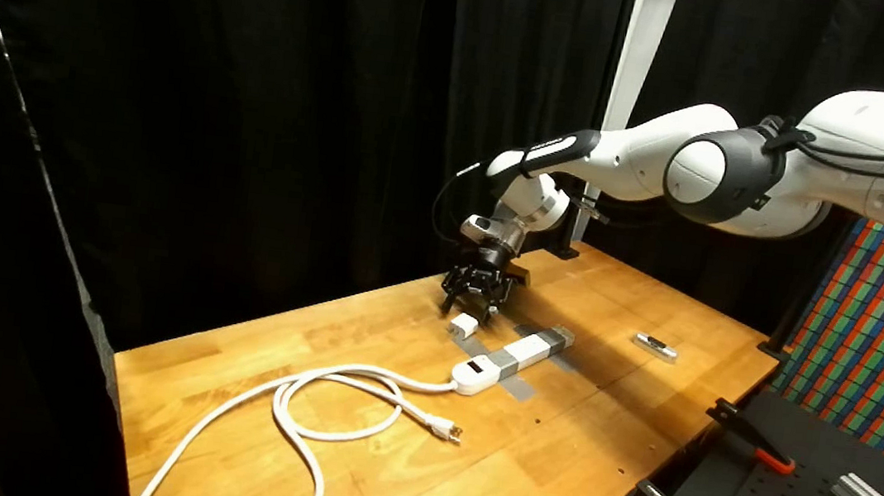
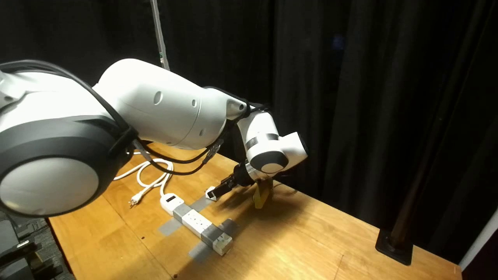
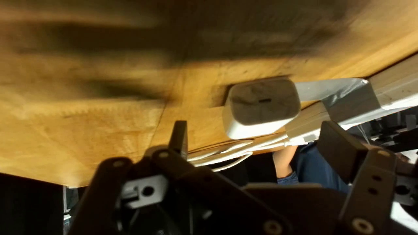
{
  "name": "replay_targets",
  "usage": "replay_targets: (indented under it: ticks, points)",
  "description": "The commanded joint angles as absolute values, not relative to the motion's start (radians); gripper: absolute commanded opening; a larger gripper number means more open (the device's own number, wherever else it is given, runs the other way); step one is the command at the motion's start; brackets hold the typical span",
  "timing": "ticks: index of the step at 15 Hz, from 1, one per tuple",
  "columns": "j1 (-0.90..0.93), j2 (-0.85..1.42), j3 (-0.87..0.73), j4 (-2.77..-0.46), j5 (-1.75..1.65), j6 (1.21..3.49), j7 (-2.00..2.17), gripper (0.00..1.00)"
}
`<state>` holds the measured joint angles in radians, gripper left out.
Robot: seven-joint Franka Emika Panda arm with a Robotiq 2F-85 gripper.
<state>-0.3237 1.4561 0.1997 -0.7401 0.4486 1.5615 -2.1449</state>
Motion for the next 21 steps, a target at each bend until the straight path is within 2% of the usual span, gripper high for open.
replay_targets:
  ticks: [1,3,4,5,10,12,13,15,17,19,20,21]
  points:
    - [-0.317,1.507,0.207,-0.656,0.442,1.526,-2.149,1.00]
    - [-0.321,1.520,0.223,-0.651,0.470,1.588,-2.151,1.00]
    - [-0.326,1.520,0.237,-0.655,0.473,1.619,-2.153,0.75]
    - [-0.332,1.487,0.239,-0.716,0.492,1.676,-2.166,0.74]
    - [-0.331,1.488,0.251,-0.724,0.494,1.746,-2.188,0.33]
    - [-0.328,1.487,0.245,-0.719,0.480,1.726,-2.195,0.23]
    - [-0.324,1.487,0.238,-0.716,0.469,1.716,-2.198,0.73]
    - [-0.321,1.487,0.235,-0.712,0.459,1.703,-2.200,0.81]
    - [-0.320,1.487,0.236,-0.714,0.456,1.701,-2.203,0.96]
    - [-0.320,1.488,0.239,-0.717,0.457,1.711,-2.208,1.00]
    - [-0.320,1.488,0.239,-0.717,0.458,1.714,-2.212,1.00]
    - [-0.320,1.488,0.242,-0.717,0.460,1.718,-2.218,0.75]
